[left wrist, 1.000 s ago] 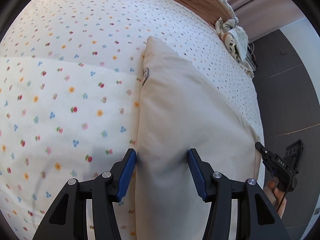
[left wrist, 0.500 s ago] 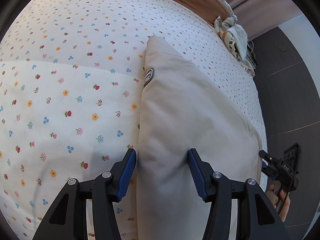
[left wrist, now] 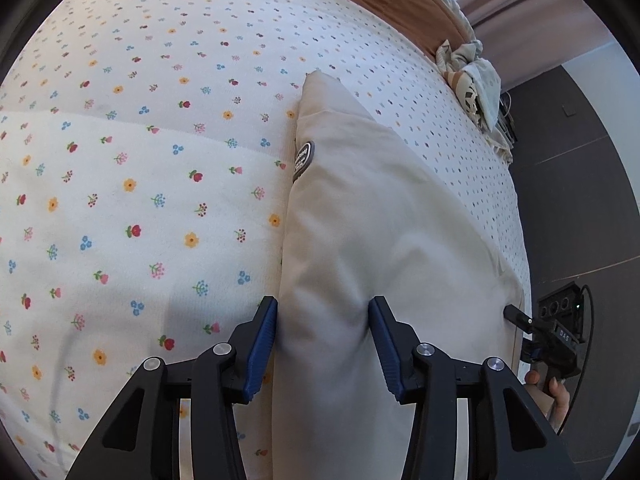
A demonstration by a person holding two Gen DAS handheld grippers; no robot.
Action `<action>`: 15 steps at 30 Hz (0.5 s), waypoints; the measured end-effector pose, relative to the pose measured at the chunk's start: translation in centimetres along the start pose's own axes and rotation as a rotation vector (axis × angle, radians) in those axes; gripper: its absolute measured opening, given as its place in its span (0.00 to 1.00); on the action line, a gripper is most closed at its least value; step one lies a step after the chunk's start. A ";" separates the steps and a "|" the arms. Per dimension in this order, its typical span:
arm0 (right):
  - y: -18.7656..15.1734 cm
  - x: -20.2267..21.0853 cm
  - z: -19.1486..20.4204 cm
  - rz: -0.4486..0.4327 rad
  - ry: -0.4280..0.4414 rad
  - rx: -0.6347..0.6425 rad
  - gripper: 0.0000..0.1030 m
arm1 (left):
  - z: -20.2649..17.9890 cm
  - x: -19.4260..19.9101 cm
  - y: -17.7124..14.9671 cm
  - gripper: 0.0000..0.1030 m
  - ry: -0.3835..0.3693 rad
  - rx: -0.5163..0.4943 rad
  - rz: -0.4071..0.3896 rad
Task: Fold large clothes
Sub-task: 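Grasp the folded beige jacket edge with both tools, then lift the folded jacket with both tools and carry it toward the headboard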
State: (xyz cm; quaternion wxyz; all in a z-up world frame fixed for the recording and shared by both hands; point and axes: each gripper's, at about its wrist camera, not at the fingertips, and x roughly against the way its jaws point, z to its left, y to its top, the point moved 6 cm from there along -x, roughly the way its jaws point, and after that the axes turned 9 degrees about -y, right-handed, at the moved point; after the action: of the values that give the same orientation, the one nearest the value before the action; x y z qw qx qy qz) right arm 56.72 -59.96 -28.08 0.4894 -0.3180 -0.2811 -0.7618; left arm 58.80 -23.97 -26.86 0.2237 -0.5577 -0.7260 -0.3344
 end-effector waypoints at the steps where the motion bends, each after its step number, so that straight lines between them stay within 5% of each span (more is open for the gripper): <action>1: 0.2 -0.3 0.0 0.002 0.013 -0.012 0.52 | 0.0 -0.2 0.2 0.47 0.001 0.002 0.003; 6: 0.3 -0.6 0.6 -0.015 -0.017 -0.009 0.33 | -0.1 -0.4 0.8 0.45 0.011 0.023 -0.005; 9: 0.0 0.3 1.5 -0.050 -0.014 0.002 0.21 | -1.0 0.3 0.8 0.30 0.029 -0.003 -0.024; 15: -1.1 3.0 5.1 -0.147 -0.016 0.052 0.17 | -3.9 2.9 0.5 0.19 0.088 -0.113 -0.079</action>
State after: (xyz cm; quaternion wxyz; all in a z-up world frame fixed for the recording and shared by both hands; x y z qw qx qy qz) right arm 55.76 -57.49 -22.69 0.4379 -0.2897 -0.3274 -0.7856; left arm 58.24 -24.84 -22.13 0.2101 -0.5252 -0.7168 -0.4076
